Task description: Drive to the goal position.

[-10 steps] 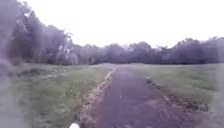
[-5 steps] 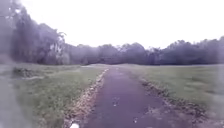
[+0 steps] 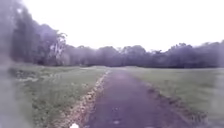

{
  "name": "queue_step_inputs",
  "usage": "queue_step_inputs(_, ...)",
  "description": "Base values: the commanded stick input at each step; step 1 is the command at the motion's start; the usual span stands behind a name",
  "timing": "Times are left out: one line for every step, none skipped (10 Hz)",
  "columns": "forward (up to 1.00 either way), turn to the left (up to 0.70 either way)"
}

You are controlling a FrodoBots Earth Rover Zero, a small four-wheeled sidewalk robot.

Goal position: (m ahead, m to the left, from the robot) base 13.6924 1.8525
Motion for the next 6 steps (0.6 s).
queue_step_inputs(0.7,0.0)
queue_step_inputs(0.7,0.0)
queue_step_inputs(0.7,0.0)
queue_step_inputs(0.7,0.0)
queue_step_inputs(0.7,0.0)
queue_step_inputs(0.7,0.0)
